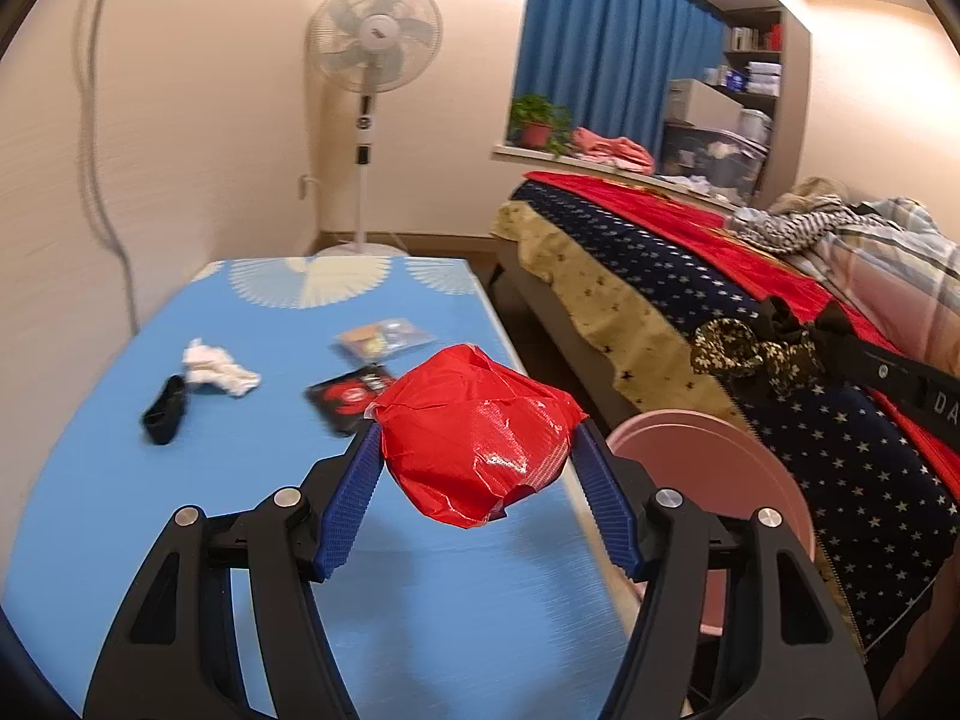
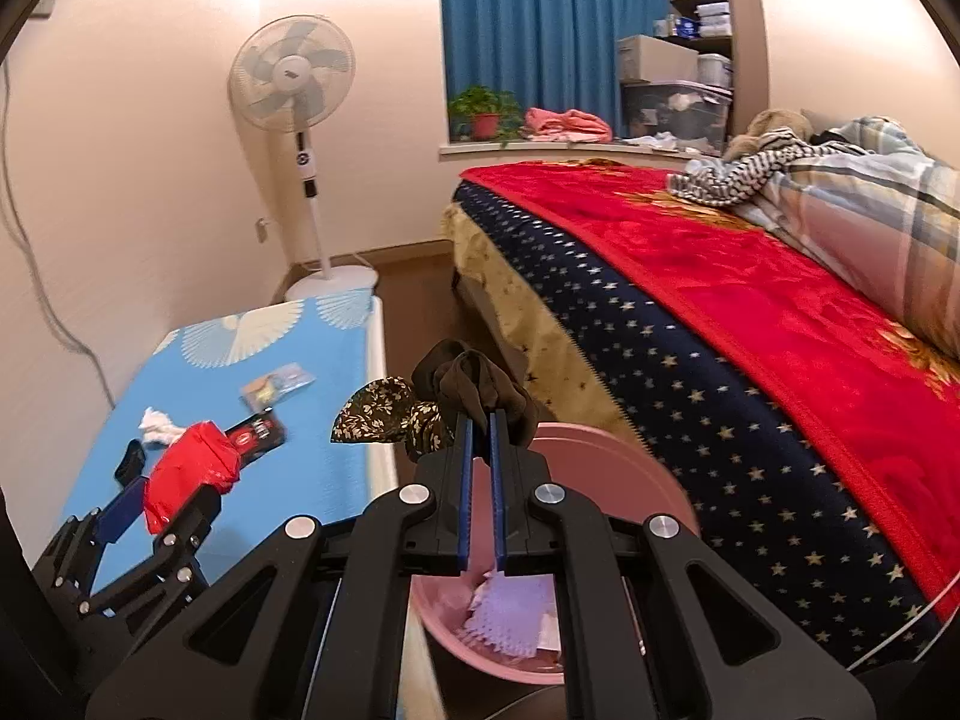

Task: Collect trash
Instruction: 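Carry the red bag and black cloth over the pink bin, then open both tools to drop the red bag and black cloth into the bin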

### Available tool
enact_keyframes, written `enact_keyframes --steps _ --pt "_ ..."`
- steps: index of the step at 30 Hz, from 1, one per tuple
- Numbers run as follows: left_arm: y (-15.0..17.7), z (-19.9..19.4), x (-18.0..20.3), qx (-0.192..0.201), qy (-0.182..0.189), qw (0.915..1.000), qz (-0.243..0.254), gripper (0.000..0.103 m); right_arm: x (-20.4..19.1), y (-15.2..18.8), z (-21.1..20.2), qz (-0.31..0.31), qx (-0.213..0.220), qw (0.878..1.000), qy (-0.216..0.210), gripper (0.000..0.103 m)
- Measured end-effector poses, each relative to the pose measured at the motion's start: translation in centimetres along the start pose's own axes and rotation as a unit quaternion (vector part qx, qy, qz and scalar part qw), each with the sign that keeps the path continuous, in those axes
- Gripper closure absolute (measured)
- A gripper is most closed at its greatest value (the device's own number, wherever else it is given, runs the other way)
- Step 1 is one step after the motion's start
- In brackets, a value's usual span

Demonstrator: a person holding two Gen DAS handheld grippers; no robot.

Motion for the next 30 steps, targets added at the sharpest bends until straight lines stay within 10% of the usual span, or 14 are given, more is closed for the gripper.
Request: enact_keyframes --steps 21,25,30 --pt "1.4 2.4 9.9 -0.021 0.114 0.9917 0.056 0.038 6.2 -1.2 0.1 0.075 0.006 0.994 0.083 0.092" --pt "2.2 3.1 10.9 -0.040 0.126 0.9881 0.078 0.030 6.9 -1.1 0.1 0.086 0.010 0.991 0.099 0.055" --pt "2.3 3.7 8.9 -0.051 0.117 0.9906 0.048 0.030 7.2 -1.1 -0.1 0.096 0.018 0.991 0.096 0.054"
Point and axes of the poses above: each gripper's, at about its wrist camera, not at the fingertips, and z roughly the way its jaws point, x to its right, y to its underside, the point moved 1 cm from there along z, roughly the way its jaws point, and after that the axes turned 14 degrees about -y, right-handed, at the moved point
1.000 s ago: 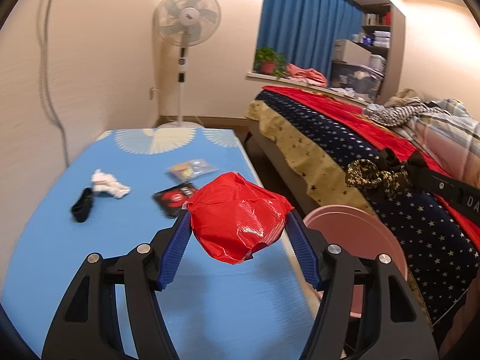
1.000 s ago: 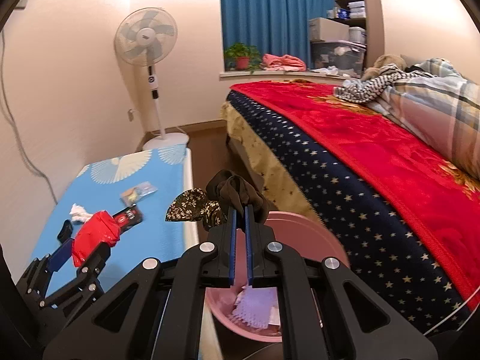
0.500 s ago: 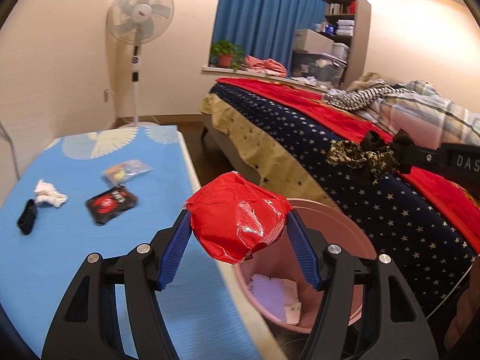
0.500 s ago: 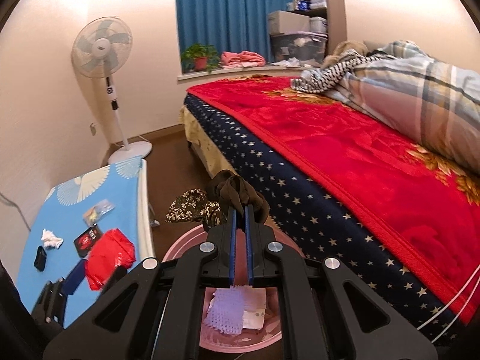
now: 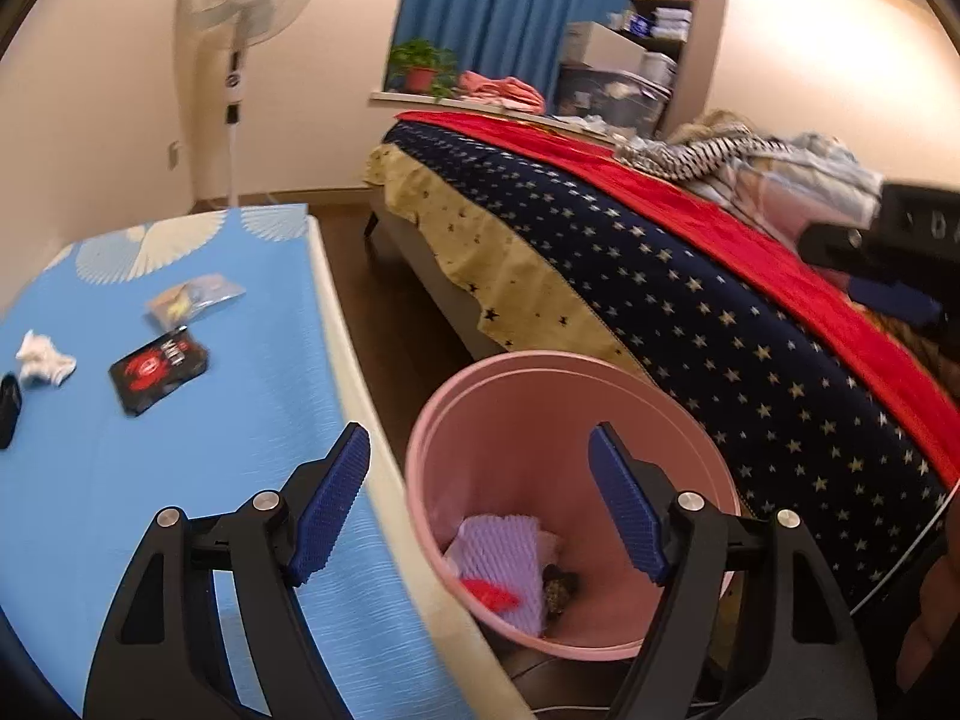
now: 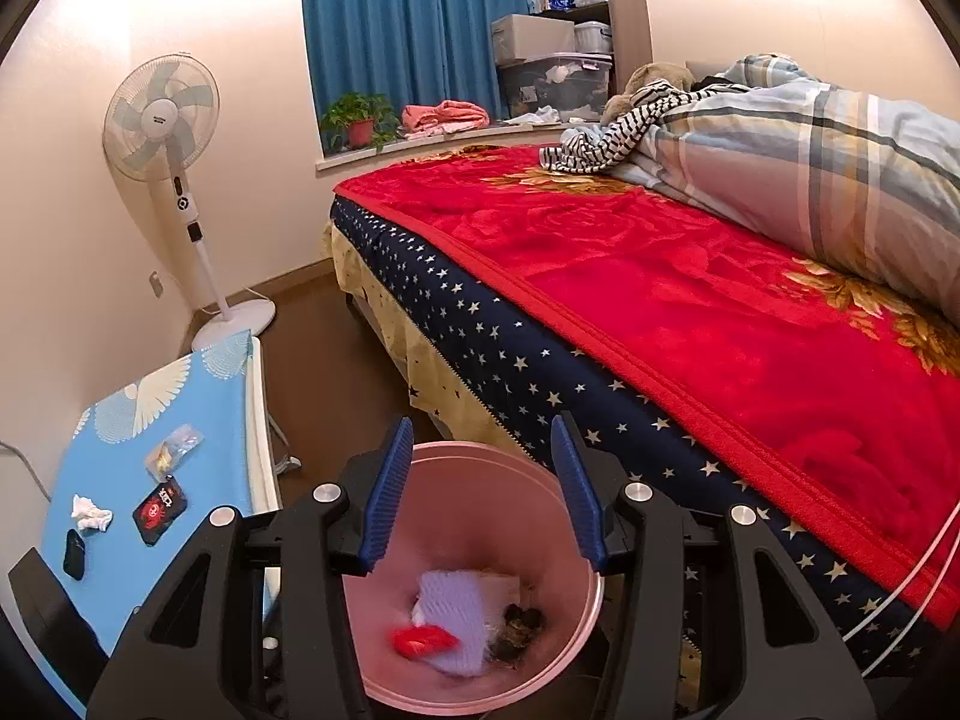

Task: Collect trash
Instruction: 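Open both tools to drop the red bag and black cloth into the bin, then move both open tools back over the bed toward the black strap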

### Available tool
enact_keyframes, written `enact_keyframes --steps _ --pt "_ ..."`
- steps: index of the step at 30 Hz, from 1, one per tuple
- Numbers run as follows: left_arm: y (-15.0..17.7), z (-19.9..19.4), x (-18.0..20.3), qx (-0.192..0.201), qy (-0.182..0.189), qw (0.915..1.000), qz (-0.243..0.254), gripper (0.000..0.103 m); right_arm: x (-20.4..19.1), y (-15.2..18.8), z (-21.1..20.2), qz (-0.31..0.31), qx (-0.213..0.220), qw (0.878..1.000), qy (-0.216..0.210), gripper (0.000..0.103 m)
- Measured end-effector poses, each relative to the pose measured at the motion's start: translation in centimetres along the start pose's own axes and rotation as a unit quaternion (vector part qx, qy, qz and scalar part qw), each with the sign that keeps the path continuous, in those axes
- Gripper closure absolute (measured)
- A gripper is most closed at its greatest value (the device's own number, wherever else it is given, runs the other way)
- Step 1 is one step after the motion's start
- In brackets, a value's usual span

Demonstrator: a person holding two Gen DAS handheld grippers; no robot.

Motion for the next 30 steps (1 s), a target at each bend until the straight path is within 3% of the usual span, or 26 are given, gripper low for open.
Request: enact_keyframes --steps 5,16,23,30 --pt "-0.1 -0.8 -2.1 0.012 -0.025 0.9996 -0.010 0.032 -1.2 0.2 -0.2 -0.003 0.009 0.999 -0.034 0.054" --pt "-0.1 -1.9 -8.8 0.028 -0.102 0.9929 -0.054 0.054 -6.3 1.6 1.4 -0.023 0.009 0.991 -0.135 0.056" --pt "0.5 -2.3 -14.3 0.032 -0.175 0.9780 -0.108 0.064 -9.8 3.6 5.5 -0.013 -0.033 0.978 -0.206 0.077" --pt "0.9 -2.0 -19.3 0.030 -0.248 0.9573 -0.145 0.065 -14.4 5.8 9.6 -0.023 -0.071 0.963 -0.261 0.079"
Point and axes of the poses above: each gripper's, at about its wrist camera, not at the fingertips, and z roughly the way its jaws point, x to its right, y to its underside, the point moved 1 cm from there along z, roughly the way its jaws point, and after that the axes turned 14 degrees about -y, right-handed, at the moved point
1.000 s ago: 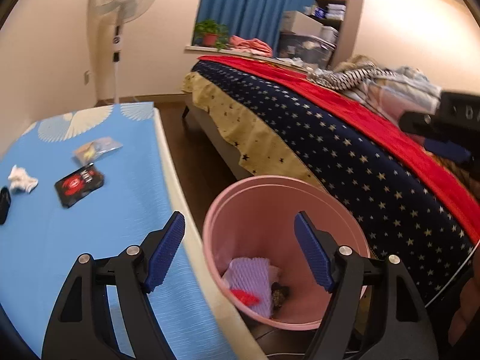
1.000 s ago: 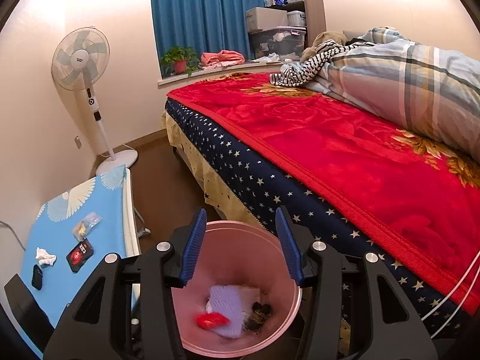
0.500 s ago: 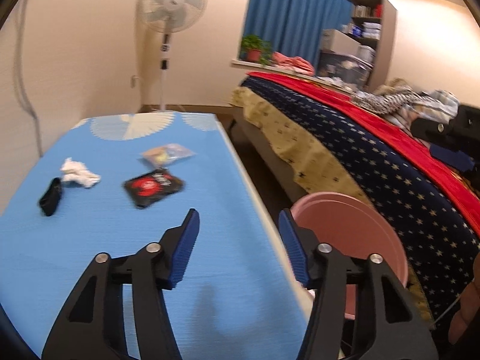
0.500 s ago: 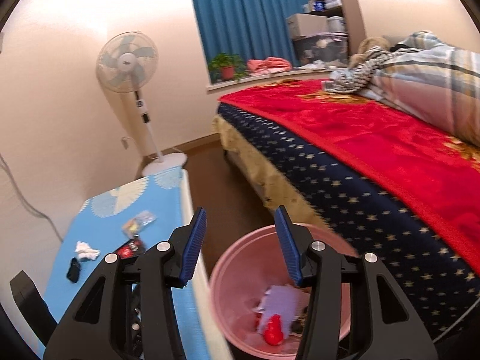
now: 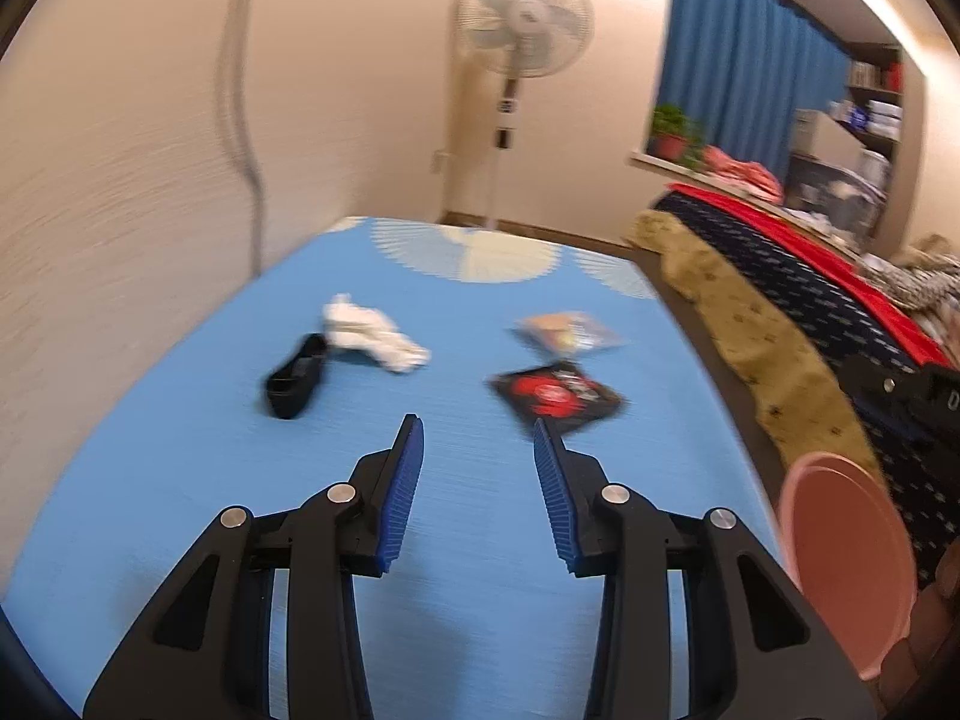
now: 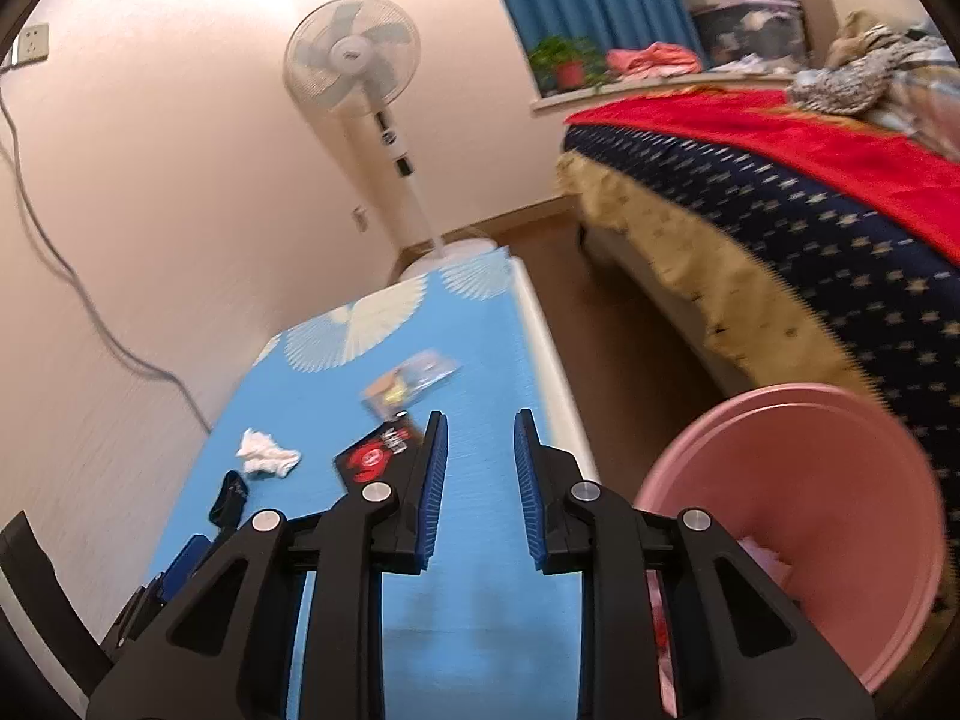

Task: Collect trash
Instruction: 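Move both open tools back over the bed toward the black strap, then grasp the black strap with the left tool while the right tool grasps the black crab-print packet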

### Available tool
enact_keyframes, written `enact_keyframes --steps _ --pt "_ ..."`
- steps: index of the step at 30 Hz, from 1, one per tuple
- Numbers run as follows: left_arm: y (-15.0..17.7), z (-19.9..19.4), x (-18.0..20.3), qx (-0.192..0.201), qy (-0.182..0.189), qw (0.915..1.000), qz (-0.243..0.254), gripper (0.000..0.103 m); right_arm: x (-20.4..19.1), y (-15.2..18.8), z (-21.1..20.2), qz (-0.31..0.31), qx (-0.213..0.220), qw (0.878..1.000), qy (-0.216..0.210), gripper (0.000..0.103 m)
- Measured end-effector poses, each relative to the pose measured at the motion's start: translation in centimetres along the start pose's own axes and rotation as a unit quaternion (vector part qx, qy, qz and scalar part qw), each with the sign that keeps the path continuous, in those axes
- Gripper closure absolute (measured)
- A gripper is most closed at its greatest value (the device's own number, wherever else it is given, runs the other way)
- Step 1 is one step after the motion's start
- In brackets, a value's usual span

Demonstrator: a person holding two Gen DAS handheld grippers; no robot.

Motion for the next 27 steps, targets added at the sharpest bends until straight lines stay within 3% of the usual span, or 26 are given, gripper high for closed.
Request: enact_keyframes --steps 10,13,17,27 --pt "-1.2 5.0 -5.2 -0.033 -0.087 0.9950 -0.037 0.065 0.3 0.7 8.1 0.032 -0.047 0.998 -0.039 0.077" --pt "-1.8 6.6 -6.2 -0.054 -0.091 0.9932 -0.047 0.064 0.5 0.9 10.5 0.038 -0.063 0.996 -0.040 0.077" --pt "-2.4 8.2 -6.4 -0.067 -0.093 0.9925 -0.042 0.047 1.0 1.0 13.5 0.047 -0.088 0.994 -0.037 0.075" --pt "-2.5 11.6 -7.1 -0.118 -0.105 0.9868 -0.034 0.038 0.8 1.7 17.6 0.026 -0.147 0.988 -0.025 0.075"
Point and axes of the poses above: each gripper's, at about its wrist camera, not at the fingertips, and z roughly the way its jaws point, x to its right, y to its underside, the point moved 1 cm from there along z, roughly the way its jaws point, and after that the axes turned 14 degrees about -y, right-handed, at the moved point
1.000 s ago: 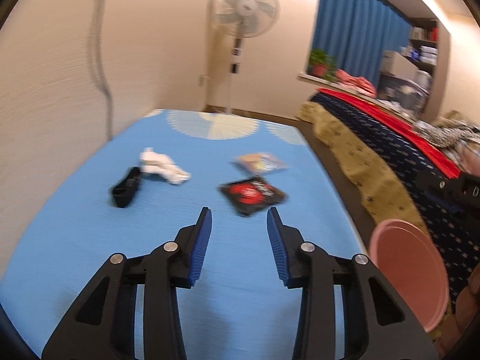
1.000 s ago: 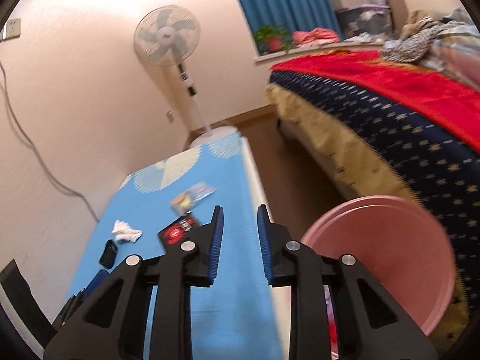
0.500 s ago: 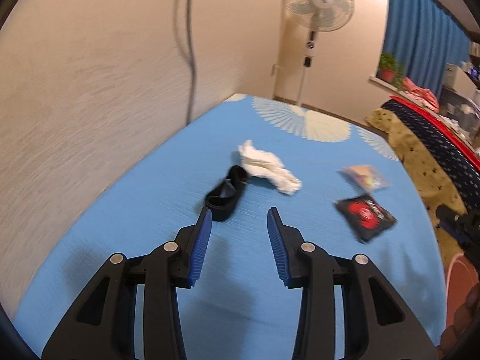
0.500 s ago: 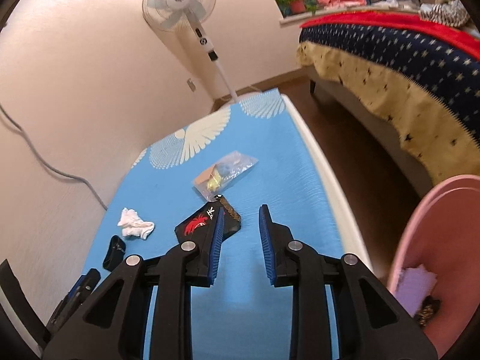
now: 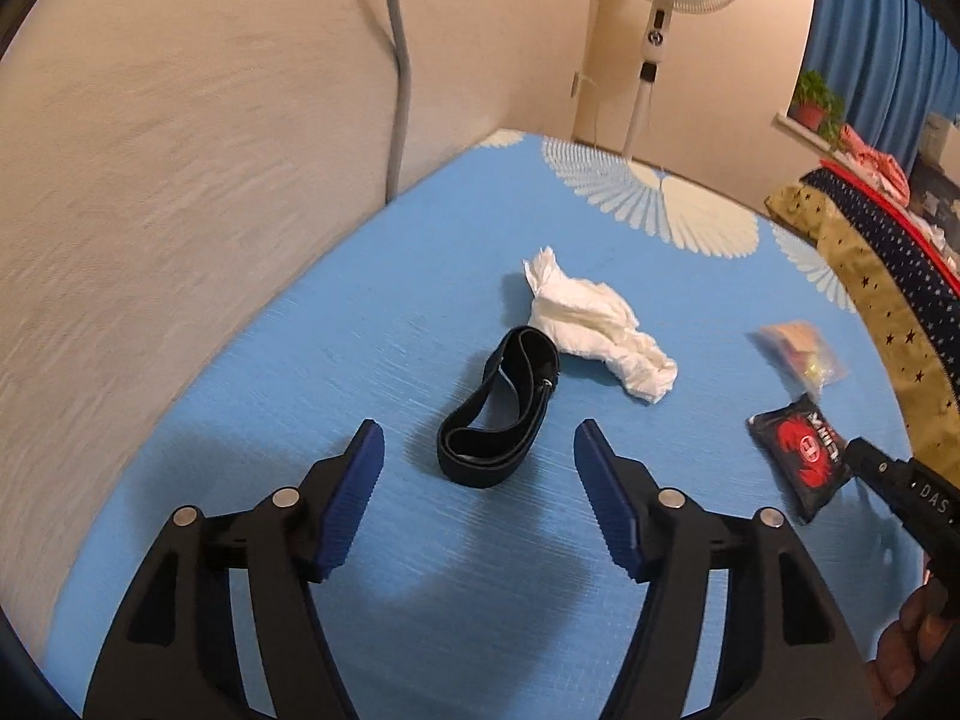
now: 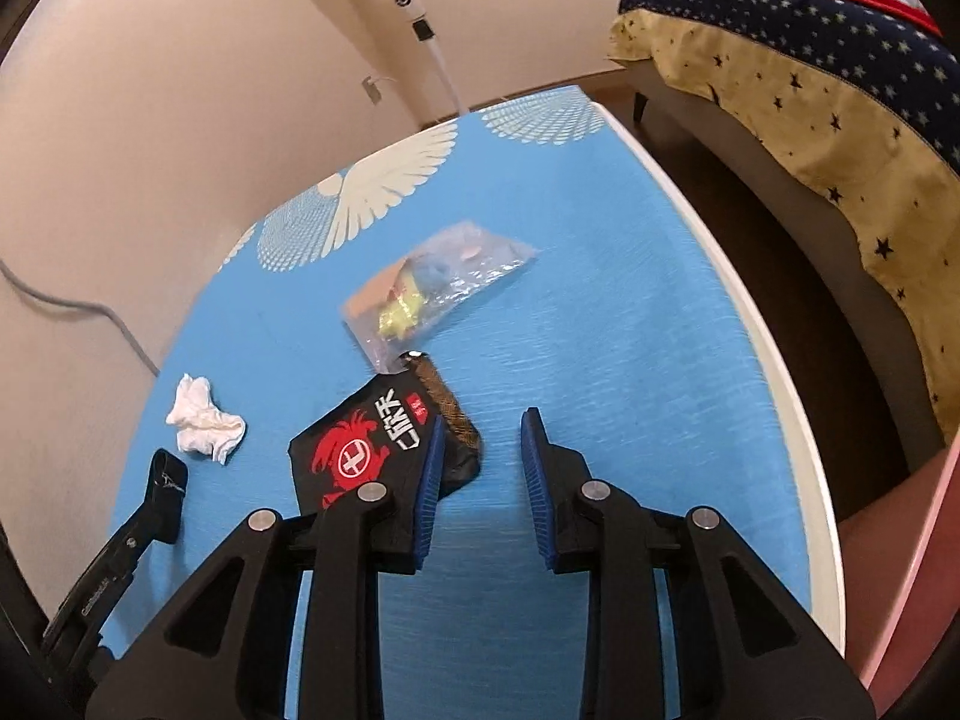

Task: Collect trash
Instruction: 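Grasp the black strap with the left tool while the right tool grasps the black crab-print packet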

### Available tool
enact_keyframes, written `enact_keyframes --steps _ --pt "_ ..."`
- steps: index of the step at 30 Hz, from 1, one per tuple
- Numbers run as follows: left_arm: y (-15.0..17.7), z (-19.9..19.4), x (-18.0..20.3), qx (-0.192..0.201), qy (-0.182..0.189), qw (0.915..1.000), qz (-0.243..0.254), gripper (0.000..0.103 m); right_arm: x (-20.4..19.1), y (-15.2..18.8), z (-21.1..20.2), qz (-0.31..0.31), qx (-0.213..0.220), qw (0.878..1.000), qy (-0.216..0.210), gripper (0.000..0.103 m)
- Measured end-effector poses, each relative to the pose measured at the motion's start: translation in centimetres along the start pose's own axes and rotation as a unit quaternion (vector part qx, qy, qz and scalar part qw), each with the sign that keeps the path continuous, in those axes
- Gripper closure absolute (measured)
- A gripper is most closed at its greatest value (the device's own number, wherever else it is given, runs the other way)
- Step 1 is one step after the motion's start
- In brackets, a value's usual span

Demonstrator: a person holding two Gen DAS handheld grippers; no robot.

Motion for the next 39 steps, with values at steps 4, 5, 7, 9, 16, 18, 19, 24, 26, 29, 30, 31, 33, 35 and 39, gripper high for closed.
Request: enact_keyframes --steps 4,5,7,9,16,18,19,24,26,29,30,31,33,35,39 --pt "-0.2 0.5 0.4 -0.008 0.005 0.9999 0.006 0.040 -0.2 0.0 0.2 -0.011 -0.006 1.000 -0.002 0.080" --pt "-0.1 0.6 0.4 -0.011 0.006 0.9999 0.006 0.047 -0.4 0.0 0.3 -0.014 -0.007 1.000 -0.003 0.086" --pt "0.0 0.7 0.4 -0.016 0.010 0.9998 0.007 0.063 -0.8 0.2 0.5 -0.024 -0.016 1.000 -0.007 0.091" --pt "0.0 0.7 0.4 -0.018 0.016 0.9997 0.006 0.076 -1.2 0.2 0.5 -0.035 -0.017 0.999 -0.008 0.098" --pt "0.2 -0.7 1.3 -0.008 0.045 0.9988 0.015 0.086 -2.4 0.3 -1.4 -0.051 0.000 0.998 -0.026 0.103" --pt "0.3 -1.3 1.6 -0.005 0.051 0.9985 0.019 0.087 -2.9 0.2 -2.3 -0.059 0.008 0.998 -0.028 0.103" --pt "0.4 -1.7 1.6 -0.003 0.055 0.9983 0.019 0.087 -3.2 0.2 -2.9 -0.060 0.012 0.998 -0.030 0.103" --pt "0.6 -3.9 1.4 0.010 0.069 0.9973 0.022 0.088 -4.5 0.1 -5.9 -0.073 0.029 0.996 -0.035 0.103" --pt "0.6 -4.8 1.5 0.017 0.074 0.9968 0.026 0.089 -5.0 0.2 -6.8 -0.081 0.034 0.996 -0.033 0.103" --pt "0.9 -6.4 1.5 0.027 0.083 0.9957 0.031 0.089 -5.9 0.5 -8.8 -0.089 0.050 0.994 -0.024 0.103" --pt "0.9 -6.8 1.5 0.029 0.085 0.9954 0.032 0.089 -6.1 0.5 -9.4 -0.089 0.053 0.994 -0.024 0.103" --pt "1.0 -7.4 1.5 0.033 0.088 0.9950 0.034 0.089 -6.4 0.6 -10.2 -0.089 0.057 0.994 -0.022 0.103" --pt "1.2 -8.6 1.6 0.042 0.092 0.9941 0.040 0.089 -6.8 0.7 -11.5 -0.091 0.063 0.994 -0.019 0.103" --pt "1.4 -10.1 1.7 0.052 0.097 0.9928 0.047 0.089 -7.4 0.9 -13.0 -0.099 0.069 0.993 -0.014 0.103" --pt "2.0 -12.7 1.7 0.073 0.105 0.9900 0.060 0.089 -8.4 1.2 -15.9 -0.116 0.082 0.990 -0.003 0.103"
Point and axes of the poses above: each gripper's, at about its wrist camera, not at the fingertips, and z roughly the way its jaws point, x to its right, y to its underside, the point moved 1 cm from there along z, roughly the way its jaws point, and after that the axes turned 14 degrees about -y, right-handed, at the moved point
